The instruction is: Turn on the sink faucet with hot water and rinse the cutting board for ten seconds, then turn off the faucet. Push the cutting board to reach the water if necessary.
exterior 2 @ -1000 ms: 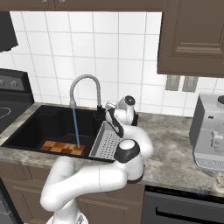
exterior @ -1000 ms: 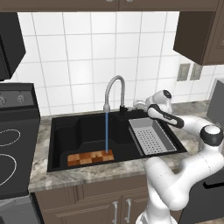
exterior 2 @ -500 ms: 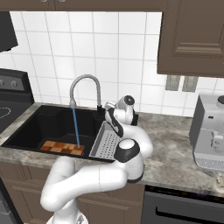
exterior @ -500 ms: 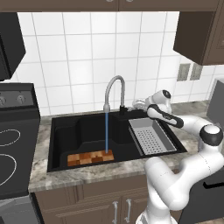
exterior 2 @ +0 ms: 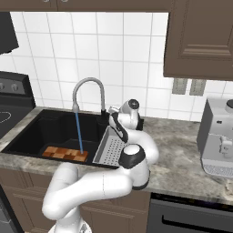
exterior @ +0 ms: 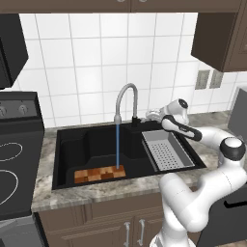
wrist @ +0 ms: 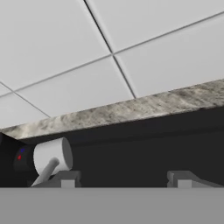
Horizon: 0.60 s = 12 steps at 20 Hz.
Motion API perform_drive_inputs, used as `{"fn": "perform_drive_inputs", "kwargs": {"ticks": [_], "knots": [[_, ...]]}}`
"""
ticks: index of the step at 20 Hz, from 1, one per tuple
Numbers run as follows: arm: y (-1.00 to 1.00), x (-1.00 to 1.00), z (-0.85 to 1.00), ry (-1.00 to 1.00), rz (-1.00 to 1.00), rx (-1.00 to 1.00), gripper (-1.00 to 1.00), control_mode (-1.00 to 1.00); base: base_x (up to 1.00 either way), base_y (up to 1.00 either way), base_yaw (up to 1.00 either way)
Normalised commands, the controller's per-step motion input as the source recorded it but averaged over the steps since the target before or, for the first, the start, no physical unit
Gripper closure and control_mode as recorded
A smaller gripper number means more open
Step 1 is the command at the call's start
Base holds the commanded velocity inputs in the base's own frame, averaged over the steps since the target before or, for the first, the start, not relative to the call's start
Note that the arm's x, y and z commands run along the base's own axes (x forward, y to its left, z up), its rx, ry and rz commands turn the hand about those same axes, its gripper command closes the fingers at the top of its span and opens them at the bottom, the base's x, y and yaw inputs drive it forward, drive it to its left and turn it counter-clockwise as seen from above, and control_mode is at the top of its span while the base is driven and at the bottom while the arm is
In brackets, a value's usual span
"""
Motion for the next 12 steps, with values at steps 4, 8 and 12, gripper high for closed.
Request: {"fn": "perform_drive_inputs", "kwargs": {"ticks": [4,8,12], "knots": [[0.37,0.0,0.0,0.0,0.0,-0.01,-1.0,-1.0,0.0,0.0,0.0],[0.4,0.0,-0.03,0.0,0.0,-0.02,-1.0,-1.0,0.0,0.0,0.0],[0.42,-0.02,-0.06,0.0,0.0,-0.02,-1.0,-1.0,0.0,0.0,0.0]]}}
